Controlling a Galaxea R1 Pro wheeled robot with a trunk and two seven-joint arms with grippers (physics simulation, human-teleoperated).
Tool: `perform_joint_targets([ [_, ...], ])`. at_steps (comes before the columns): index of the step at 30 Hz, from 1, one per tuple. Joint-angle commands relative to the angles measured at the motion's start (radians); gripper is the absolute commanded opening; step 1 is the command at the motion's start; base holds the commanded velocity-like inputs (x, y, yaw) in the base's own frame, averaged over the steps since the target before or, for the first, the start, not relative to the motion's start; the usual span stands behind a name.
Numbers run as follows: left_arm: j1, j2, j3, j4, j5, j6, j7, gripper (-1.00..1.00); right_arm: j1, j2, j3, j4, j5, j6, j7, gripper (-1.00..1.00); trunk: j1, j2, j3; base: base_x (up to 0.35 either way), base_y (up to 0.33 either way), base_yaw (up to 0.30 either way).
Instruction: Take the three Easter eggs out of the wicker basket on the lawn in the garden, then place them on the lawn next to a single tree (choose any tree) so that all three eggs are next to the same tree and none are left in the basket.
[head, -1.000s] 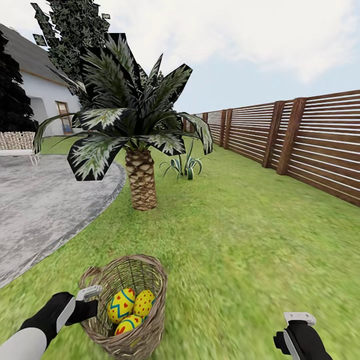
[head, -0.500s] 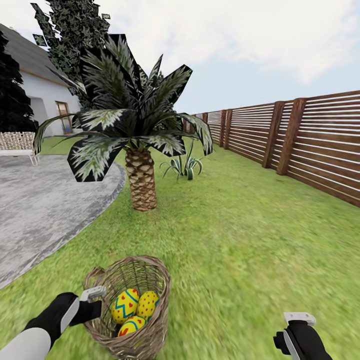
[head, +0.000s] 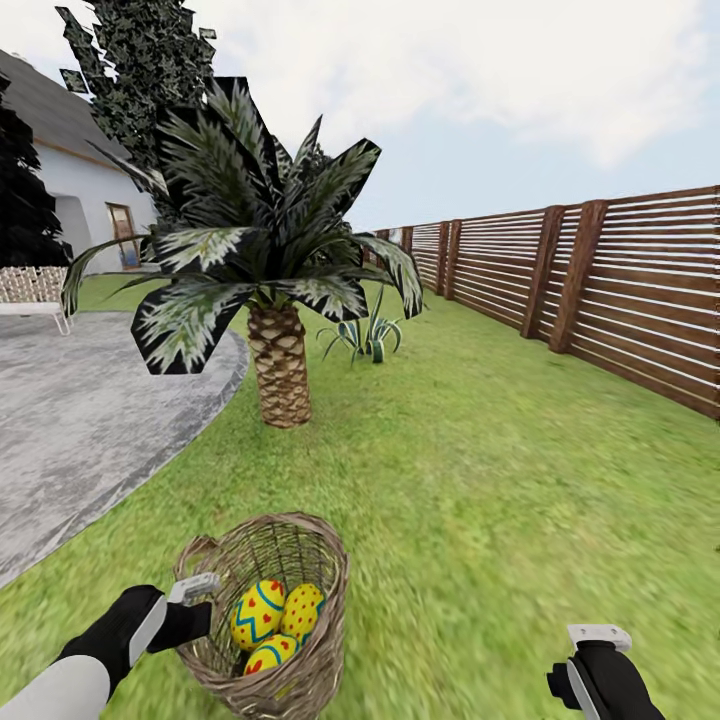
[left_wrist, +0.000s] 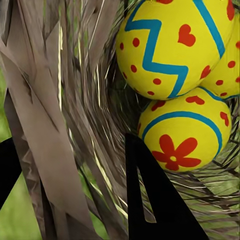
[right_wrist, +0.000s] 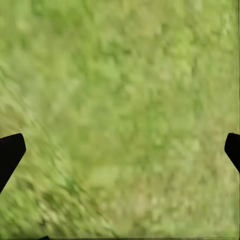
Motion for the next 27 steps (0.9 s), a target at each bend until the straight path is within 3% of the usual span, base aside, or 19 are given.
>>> perform_joint_targets([
  [1, 0.0, -0.001, 0.005, 0.009, 0.009, 0.006, -0.001, -1.0, -0.001, 0.0, 0.001, -0.001, 0.0, 0.004, -0.001, 1.0, -0.004, 0.007, 0.002, 0.0, 0.0, -0.251],
  [27, 0.0, -0.003, 0.005, 0.031, 0.008, 0.002, -0.002, -1.0, -0.001, -0.003, -0.001, -0.001, -0.001, 0.004, -0.001, 1.0, -0.104, 0.189, 0.084, 0.0, 0.0, -0.28],
])
